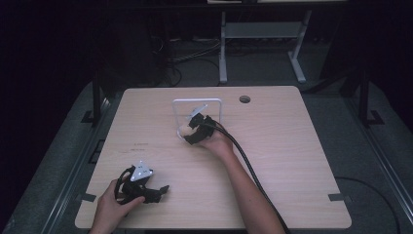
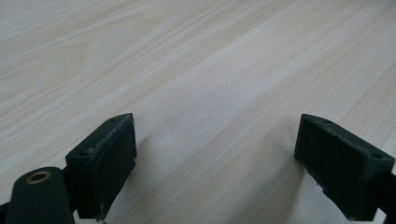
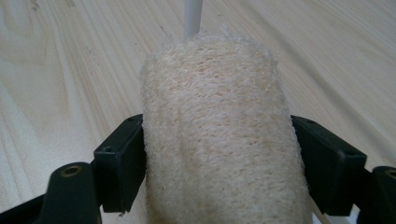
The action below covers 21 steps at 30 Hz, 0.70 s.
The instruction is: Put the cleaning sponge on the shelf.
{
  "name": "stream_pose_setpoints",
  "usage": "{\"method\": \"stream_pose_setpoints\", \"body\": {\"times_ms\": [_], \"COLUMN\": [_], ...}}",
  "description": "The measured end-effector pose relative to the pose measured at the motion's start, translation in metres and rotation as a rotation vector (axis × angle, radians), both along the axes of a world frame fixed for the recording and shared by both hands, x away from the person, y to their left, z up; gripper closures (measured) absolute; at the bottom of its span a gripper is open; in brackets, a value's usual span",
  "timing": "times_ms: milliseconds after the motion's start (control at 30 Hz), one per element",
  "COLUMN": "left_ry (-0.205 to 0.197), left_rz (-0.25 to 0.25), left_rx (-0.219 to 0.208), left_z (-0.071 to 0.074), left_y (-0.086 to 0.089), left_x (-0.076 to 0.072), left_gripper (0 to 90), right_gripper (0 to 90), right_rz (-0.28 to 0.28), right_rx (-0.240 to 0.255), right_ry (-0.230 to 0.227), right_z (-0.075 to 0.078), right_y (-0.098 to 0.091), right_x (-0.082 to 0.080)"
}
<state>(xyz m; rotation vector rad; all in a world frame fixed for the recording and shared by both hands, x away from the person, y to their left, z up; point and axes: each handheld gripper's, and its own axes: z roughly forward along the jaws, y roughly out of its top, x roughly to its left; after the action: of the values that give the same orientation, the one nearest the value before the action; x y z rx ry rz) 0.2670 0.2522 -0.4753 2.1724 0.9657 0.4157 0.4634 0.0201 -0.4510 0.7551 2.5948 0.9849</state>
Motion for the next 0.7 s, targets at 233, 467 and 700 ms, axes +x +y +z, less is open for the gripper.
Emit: {"method": "stream_pose_setpoints", "body": {"times_ms": [233, 467, 700], "left_ry": [0.0, 0.0, -0.001], "left_rz": [0.0, 0.0, 0.0], "left_rx": [0.0, 0.0, 0.002], "left_z": [0.0, 0.0, 0.0], "left_y": [0.0, 0.0, 0.0], "left_x": [0.0, 0.0, 0.0], "left_gripper": [12.1, 12.1, 12.1], "right_gripper": [23.5, 19.8, 19.9], "right_rz": [-0.001, -0.009, -0.002], "right_rx": [-0.015, -0.006, 0.009], "right_ry": [0.002, -0.013, -0.05], "right_z": [0.001, 0.005, 0.021], "right_y": [-0.002, -0.002, -0.009], "right_x": [-0.001, -0.003, -0.013]}}
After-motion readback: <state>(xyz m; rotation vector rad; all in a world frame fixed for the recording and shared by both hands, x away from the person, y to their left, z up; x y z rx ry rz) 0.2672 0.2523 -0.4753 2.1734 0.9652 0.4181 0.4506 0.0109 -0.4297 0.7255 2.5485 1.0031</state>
